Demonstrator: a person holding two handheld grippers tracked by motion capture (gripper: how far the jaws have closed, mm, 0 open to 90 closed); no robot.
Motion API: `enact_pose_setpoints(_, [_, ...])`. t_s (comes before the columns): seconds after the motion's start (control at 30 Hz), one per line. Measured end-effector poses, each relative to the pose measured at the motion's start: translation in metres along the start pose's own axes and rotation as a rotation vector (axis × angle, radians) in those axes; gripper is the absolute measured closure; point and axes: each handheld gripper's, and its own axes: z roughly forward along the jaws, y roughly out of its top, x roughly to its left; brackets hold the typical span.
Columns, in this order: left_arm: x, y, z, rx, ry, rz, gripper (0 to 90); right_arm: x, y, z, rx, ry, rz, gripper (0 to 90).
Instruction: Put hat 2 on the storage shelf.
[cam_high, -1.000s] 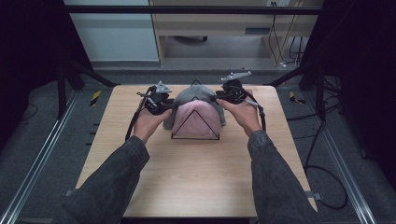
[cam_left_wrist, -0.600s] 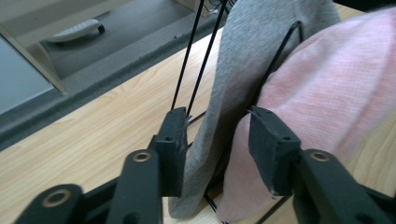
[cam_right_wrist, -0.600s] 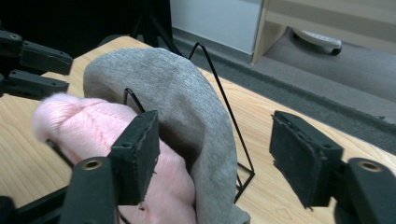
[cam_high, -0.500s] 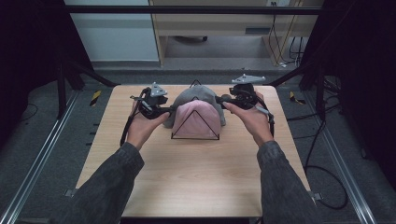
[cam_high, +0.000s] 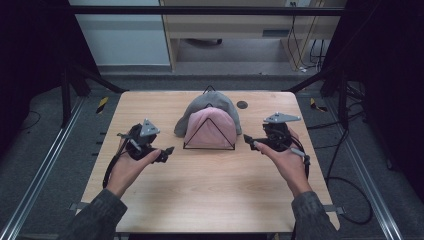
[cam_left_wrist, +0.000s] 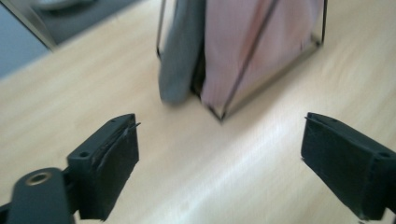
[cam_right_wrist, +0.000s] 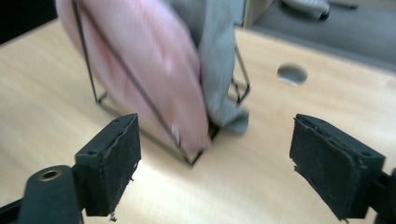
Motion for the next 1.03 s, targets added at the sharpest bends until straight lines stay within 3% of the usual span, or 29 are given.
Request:
enact_pose_setpoints(0.23, [-0.003,-0.043,0.008,0.094,-0.059,-0.002,7.4,0.004,-0.042,0.008,0.105,0.029,0.013,11.2])
enact_pose_setpoints(0.33, [-0.003,-0.058,0.014,0.122,-0.063,-0.010,6.9,0.004,-0.056,0.013,0.132,0.034,0.025,10.8])
enact_pose_setpoints(0.43, [-0.003,-0.070,0.022,0.140,-0.081,-0.037,6.7,0.004,-0.068,0.019,0.166,0.044,0.043,10.0])
enact_pose_setpoints(0.5, [-0.003,-0.077,0.028,0.179,-0.071,-0.028,5.9,0.004,-0.077,0.024,0.198,0.048,0.056,9.7])
enact_pose_setpoints(0.77, [-0.001,-0.089,0.037,0.221,-0.070,-0.037,6.1,0.002,-0.107,0.037,0.281,0.038,0.079,9.1])
enact_pose_setpoints(0.93, [0.000,-0.094,0.040,0.244,-0.089,-0.043,2.6,0.006,-0.113,0.038,0.260,0.000,0.035,8.5])
enact_pose_setpoints(1.03, [0.003,-0.097,0.040,0.244,-0.095,-0.060,1.4,0.010,-0.117,0.039,0.245,-0.039,-0.021,5.6])
